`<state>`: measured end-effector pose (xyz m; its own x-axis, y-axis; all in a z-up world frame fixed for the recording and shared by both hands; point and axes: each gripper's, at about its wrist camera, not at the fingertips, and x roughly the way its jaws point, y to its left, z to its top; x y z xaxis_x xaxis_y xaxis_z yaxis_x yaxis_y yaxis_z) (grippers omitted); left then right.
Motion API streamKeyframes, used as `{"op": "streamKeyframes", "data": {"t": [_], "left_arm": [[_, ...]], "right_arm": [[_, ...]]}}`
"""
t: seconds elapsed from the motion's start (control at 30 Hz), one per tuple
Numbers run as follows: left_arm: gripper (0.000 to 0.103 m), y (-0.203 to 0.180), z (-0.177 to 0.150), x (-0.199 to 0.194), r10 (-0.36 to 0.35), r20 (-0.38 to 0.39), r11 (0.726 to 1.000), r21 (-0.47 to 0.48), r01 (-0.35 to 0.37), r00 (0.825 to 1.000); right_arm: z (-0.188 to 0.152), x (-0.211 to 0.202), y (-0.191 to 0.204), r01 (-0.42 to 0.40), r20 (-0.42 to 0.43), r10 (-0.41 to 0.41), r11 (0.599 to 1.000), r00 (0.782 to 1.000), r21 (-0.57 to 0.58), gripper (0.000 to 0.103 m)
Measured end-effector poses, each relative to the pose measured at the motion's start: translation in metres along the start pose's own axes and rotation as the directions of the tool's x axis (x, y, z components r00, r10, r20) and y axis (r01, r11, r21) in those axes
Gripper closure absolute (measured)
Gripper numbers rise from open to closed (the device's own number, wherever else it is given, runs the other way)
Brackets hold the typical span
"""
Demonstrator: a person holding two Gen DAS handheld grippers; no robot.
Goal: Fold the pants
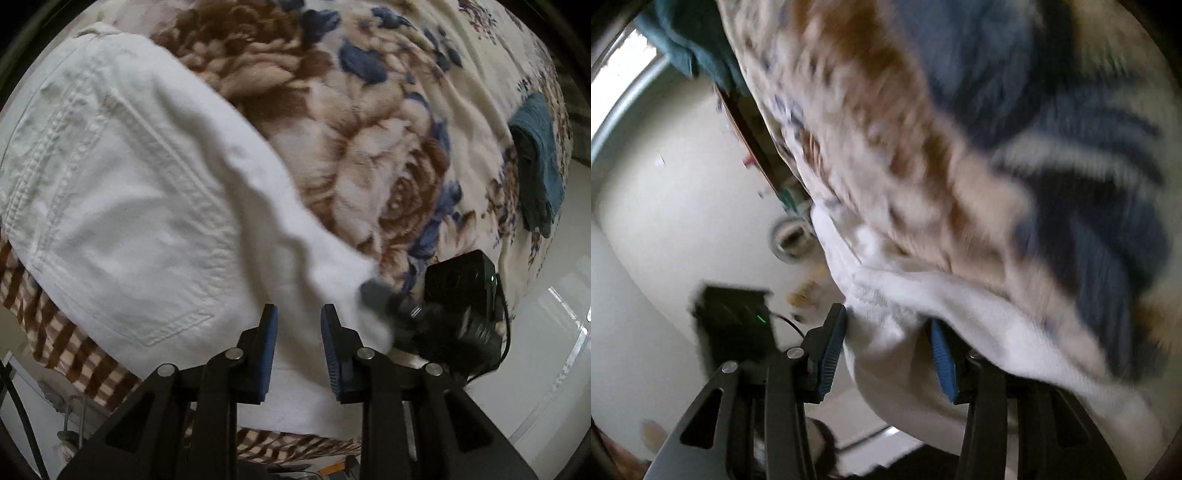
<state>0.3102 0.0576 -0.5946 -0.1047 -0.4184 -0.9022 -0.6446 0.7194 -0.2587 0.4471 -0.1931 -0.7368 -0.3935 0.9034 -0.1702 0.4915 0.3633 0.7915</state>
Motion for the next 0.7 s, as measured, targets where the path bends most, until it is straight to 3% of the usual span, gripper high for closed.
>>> {"op": "streamKeyframes", "data": {"t": [0.17,0.2,0.27,0.33,0.4,0.5,0.63,0.67,0.7], "left_arm": [[0.081,0.007,0.0,-0.003,0.011,0.026,1.0,0.011,-0.011,1.0],[0.081,0.007,0.0,-0.002,0.018,0.03,1.0,0.008,-0.019,0.999],[0.081,0.014,0.005,-0.001,0.04,0.033,0.999,-0.002,-0.04,0.999],[0.081,0.024,0.011,0.005,0.061,0.021,0.998,-0.022,-0.06,0.998],[0.081,0.034,0.015,0.015,0.078,-0.008,0.997,-0.03,-0.078,0.997],[0.081,0.045,0.016,0.023,0.09,-0.027,0.995,-0.037,-0.091,0.996],[0.081,0.05,0.014,0.023,0.101,-0.03,0.994,-0.033,-0.102,0.994],[0.081,0.052,0.014,0.024,0.097,-0.037,0.995,-0.036,-0.098,0.995],[0.081,0.052,0.014,0.024,0.096,-0.038,0.995,-0.034,-0.097,0.995]], "right_arm": [[0.005,0.011,0.002,0.03,0.006,-0.03,0.999,1.0,0.022,0.055],[0.005,0.014,0.005,0.05,0.024,-0.05,0.999,0.998,0.021,0.075],[0.001,0.002,0.018,0.082,0.093,-0.08,0.996,0.992,-0.019,0.089],[0.0,-0.019,0.032,0.051,0.169,-0.042,0.997,0.985,-0.051,0.09],[-0.004,-0.031,0.043,0.05,0.189,-0.034,0.995,0.981,-0.083,0.09],[-0.008,-0.032,0.055,0.12,0.218,-0.095,0.987,0.971,-0.104,0.09],[-0.007,-0.063,0.044,0.084,0.277,-0.08,0.996,0.957,0.0,0.086],[-0.003,-0.066,0.04,0.066,0.278,-0.067,0.998,0.958,0.012,0.082],[-0.001,-0.065,0.039,0.047,0.259,-0.05,0.999,0.965,0.019,0.07]]}}
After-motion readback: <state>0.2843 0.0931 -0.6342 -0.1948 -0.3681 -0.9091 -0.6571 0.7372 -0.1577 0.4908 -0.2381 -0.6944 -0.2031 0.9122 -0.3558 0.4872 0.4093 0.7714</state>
